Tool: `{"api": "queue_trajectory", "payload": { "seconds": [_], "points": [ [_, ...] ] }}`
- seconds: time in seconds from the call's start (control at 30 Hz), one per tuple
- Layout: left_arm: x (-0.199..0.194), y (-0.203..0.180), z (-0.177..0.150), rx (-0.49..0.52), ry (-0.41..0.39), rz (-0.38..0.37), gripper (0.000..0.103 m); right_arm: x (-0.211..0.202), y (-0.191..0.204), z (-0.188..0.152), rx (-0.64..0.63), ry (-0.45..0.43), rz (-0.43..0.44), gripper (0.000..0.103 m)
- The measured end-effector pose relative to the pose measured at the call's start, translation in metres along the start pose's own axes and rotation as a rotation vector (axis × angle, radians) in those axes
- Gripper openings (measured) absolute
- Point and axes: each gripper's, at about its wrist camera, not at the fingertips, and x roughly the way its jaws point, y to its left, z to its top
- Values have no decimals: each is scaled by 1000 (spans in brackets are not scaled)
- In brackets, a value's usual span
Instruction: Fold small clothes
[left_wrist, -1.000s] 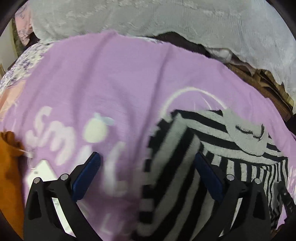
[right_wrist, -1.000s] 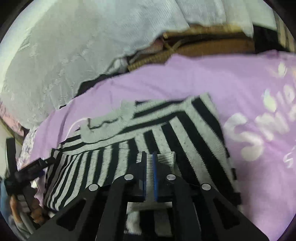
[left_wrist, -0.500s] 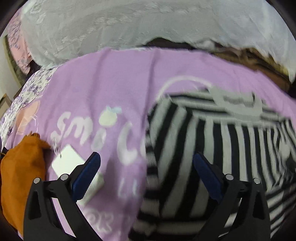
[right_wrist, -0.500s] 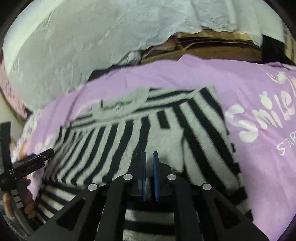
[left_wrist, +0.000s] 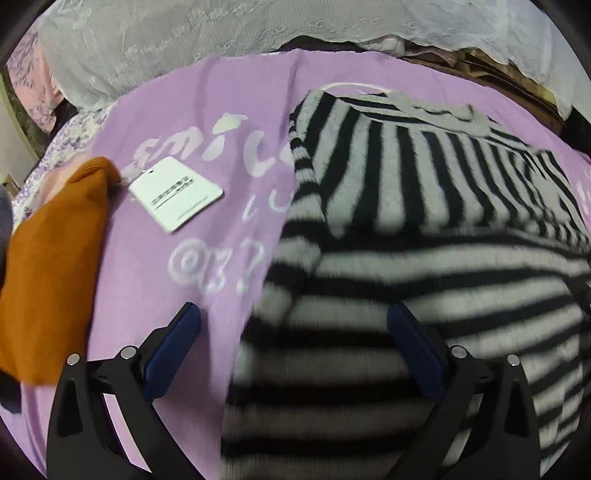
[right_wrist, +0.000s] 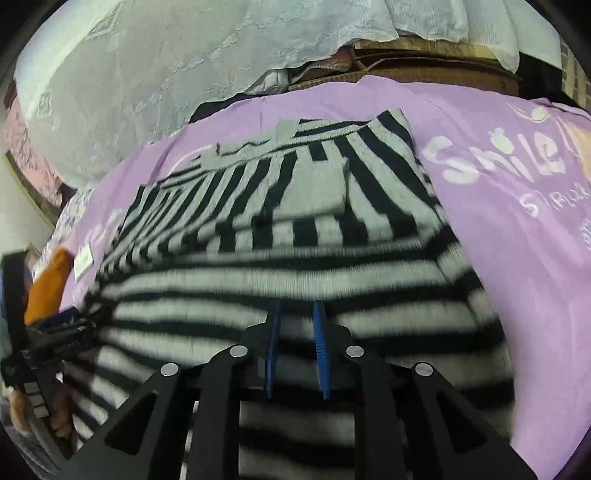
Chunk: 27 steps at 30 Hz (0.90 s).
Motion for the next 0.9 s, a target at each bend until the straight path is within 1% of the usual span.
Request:
{"api": "queue_trajectory", "payload": {
  "seconds": [0.07, 0.13, 0.17, 0.23, 0.3, 0.4, 0.53, 0.57, 0.6, 0.7, 0.73, 0.77, 0.9],
  "points": [
    [-16, 3, -15, 4, -14, -12, 98, -18, 0, -8, -11, -16, 5, 21],
    [-30, 11, -32, 6, -19, -44, 98, -43, -7, -19, -17, -47, 24, 26],
    [-35, 18, -41, 5, -14, -56, 98, -52, -11, -24, -20, -55, 22, 29],
    [-39, 31, -57, 3, 5, -71, 98, -69, -24, -37, -25, -58, 2, 30],
    [-44, 35, -70, 6, 5, -79, 98, -75, -36, -48, -18, -45, -27, 30],
    [-54, 30, -84, 38, -9, -57, 98, -83, -52, -67, 2, -24, -50, 30],
    [-60, 19, -99, 72, 1, -47, 98, -92, -56, -84, -5, -15, -53, 32],
    [-63, 20, -103, 73, 2, -51, 98, -94, -54, -86, -9, -16, -54, 33],
    [-67, 21, -107, 71, 7, -66, 98, -99, -55, -89, -9, -21, -47, 35],
    [-77, 30, -118, 46, 20, -148, 98, -114, -61, -92, 18, -35, -22, 40],
    [-79, 32, -121, 38, 21, -170, 98, -117, -63, -92, 23, -38, -34, 47],
    [-81, 34, -123, 32, 23, -188, 98, -121, -66, -93, 21, -46, -64, 49],
    [-78, 33, -120, 14, 41, -261, 98, -123, -76, -98, 31, -23, -79, 49]
  ]
}}
